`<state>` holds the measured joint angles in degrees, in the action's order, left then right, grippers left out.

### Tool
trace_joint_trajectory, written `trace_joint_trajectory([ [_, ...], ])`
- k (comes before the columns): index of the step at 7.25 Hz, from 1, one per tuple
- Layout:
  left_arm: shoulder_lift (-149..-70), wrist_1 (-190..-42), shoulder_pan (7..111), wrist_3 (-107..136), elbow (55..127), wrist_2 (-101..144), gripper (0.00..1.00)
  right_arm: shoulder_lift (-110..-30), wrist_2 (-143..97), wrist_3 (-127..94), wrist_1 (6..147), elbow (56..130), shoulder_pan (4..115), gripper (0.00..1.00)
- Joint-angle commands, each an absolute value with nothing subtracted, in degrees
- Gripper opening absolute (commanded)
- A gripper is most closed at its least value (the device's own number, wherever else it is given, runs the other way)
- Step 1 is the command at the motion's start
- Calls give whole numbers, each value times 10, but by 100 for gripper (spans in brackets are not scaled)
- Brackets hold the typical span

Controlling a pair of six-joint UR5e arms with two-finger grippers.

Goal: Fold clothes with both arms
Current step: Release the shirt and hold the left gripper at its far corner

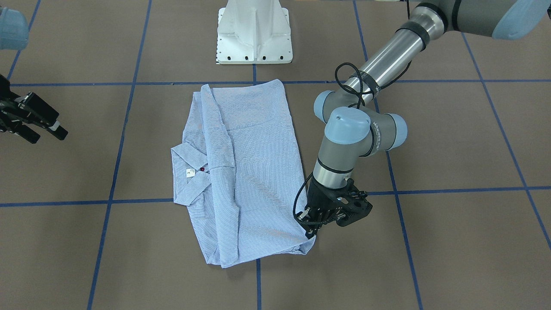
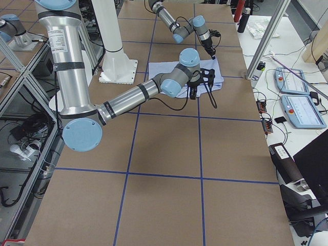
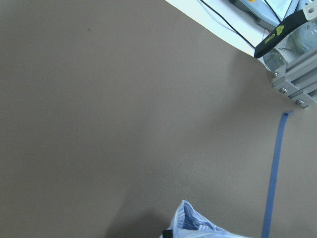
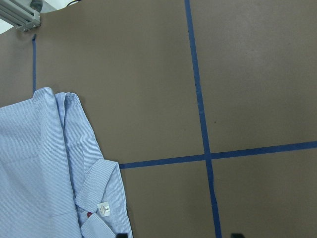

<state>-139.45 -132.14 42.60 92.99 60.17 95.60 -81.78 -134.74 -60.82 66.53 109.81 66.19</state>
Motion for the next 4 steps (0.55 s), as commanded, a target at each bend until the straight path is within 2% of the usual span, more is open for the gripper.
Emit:
trace_joint_trajectory([
  [1,-1404,-1332,429,930,591,955,0,-822,-1351,-608,665,1107,666,100],
  [4,-1413,-1378,428,931,554,941,0,-824,-1350,-607,666,1104,665,100],
])
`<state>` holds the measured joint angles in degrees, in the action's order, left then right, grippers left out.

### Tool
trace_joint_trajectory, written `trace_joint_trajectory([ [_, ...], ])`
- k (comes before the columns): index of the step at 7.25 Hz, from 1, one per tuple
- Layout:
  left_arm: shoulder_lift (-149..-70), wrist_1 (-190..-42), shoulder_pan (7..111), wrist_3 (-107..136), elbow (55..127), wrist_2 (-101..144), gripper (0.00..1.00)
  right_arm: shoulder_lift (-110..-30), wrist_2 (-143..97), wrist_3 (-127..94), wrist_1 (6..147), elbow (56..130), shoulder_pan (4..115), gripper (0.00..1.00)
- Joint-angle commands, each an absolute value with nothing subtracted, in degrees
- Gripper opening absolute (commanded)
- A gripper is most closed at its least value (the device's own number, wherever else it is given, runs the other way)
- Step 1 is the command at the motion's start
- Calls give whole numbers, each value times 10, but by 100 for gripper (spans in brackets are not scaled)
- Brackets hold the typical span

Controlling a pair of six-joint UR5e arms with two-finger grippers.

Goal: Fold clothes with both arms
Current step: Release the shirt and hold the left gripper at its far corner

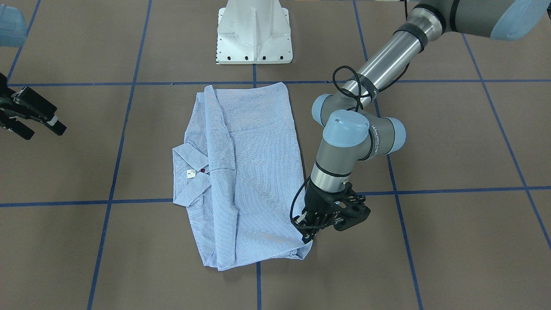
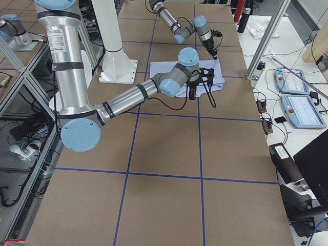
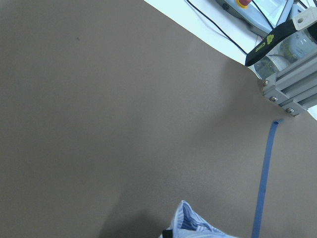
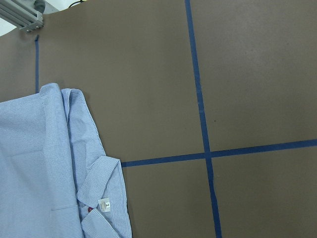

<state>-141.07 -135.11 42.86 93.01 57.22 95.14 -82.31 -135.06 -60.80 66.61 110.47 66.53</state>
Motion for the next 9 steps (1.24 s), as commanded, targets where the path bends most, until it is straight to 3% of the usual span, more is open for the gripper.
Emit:
trace_joint_trajectory([
  [1,-1413,-1393,428,930,545,936,0,-823,-1351,-607,666,1103,665,100],
  [4,-1413,-1404,428,931,544,911,0,-822,-1347,-607,665,1101,664,100],
  [5,-1413,-1412,428,930,544,911,23,-821,-1346,-607,665,1100,664,100],
  [6,-1413,-1413,428,930,545,911,79,-821,-1346,-607,666,1101,664,100],
  [7,-1413,-1413,428,930,546,911,100,-816,-1353,-607,667,1100,664,100],
  [9,-1412,-1411,435,911,555,917,100,-794,-1347,-609,673,1103,653,100],
])
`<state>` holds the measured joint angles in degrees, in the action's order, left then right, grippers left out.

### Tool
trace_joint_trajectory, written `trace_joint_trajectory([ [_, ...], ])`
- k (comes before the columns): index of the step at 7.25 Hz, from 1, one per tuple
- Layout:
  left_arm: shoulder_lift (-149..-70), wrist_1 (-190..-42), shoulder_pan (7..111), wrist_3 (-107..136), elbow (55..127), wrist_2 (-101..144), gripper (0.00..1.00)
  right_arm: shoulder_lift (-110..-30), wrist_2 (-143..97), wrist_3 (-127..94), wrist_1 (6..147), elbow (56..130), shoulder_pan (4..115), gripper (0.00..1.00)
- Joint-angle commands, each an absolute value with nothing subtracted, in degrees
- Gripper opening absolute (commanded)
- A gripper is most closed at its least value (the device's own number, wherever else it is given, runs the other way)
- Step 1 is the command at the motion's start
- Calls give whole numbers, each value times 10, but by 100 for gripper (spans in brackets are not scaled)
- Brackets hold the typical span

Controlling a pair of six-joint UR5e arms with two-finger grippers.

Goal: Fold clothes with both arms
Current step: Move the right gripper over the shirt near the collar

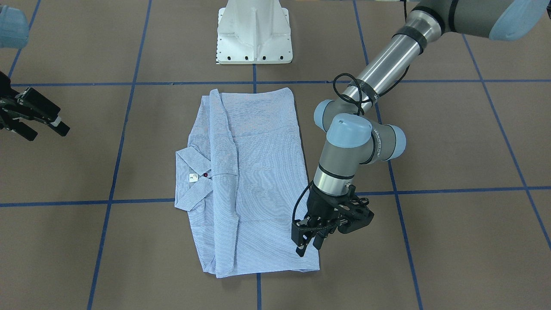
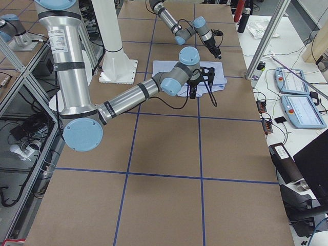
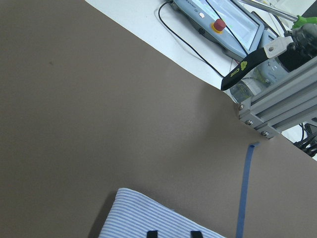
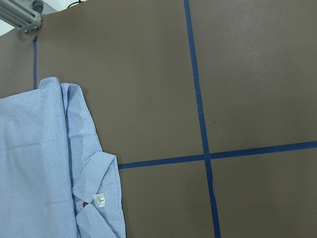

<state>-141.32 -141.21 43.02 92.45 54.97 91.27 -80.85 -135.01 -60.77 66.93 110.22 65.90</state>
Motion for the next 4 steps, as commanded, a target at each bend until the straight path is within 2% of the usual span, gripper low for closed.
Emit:
trace_joint_trajectory([
  [1,-1389,-1407,436,886,583,919,100,-795,-1340,-609,674,1104,639,100],
  [3,-1320,-1400,443,882,657,984,100,-789,-1272,-609,674,1103,575,100],
  [4,-1280,-1388,447,878,704,994,100,-762,-1231,-608,711,1103,543,100],
])
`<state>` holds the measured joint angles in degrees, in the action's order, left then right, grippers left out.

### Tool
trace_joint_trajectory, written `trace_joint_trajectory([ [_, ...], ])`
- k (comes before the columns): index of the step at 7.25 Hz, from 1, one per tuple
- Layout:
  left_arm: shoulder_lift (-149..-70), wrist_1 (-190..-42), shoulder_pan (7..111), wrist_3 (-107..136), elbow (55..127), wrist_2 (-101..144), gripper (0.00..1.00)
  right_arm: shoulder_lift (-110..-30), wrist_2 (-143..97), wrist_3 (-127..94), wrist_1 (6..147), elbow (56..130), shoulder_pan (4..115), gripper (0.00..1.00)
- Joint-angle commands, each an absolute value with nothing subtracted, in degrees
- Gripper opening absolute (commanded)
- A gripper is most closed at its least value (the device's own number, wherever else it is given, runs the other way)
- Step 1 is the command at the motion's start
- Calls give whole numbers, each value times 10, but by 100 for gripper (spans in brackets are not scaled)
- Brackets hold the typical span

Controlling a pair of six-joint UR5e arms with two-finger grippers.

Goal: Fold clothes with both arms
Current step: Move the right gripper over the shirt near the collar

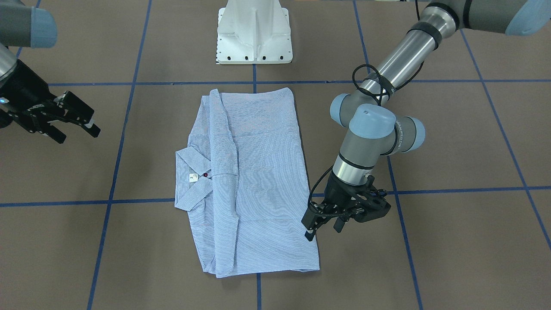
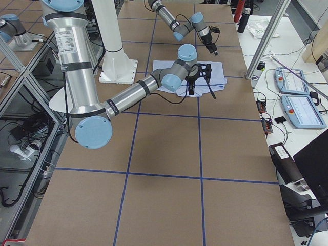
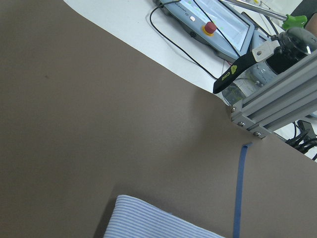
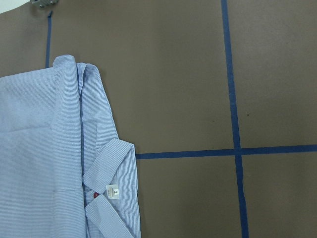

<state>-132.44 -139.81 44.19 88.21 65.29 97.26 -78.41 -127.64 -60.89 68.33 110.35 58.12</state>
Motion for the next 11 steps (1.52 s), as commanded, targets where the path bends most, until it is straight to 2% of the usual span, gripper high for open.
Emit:
trace_joint_trajectory([
  [1,-1257,-1360,451,834,747,998,100,-712,-1192,-608,776,1101,512,100],
  [2,-1227,-1322,460,789,803,999,100,-655,-1150,-607,842,1088,478,99],
  [4,-1204,-1275,474,756,854,999,100,-592,-1051,-592,866,1027,416,99],
  [7,-1201,-1268,482,754,856,1012,100,-501,-998,-585,867,923,365,99],
  [11,-1189,-1269,494,752,856,1048,100,-442,-910,-531,983,885,291,99],
])
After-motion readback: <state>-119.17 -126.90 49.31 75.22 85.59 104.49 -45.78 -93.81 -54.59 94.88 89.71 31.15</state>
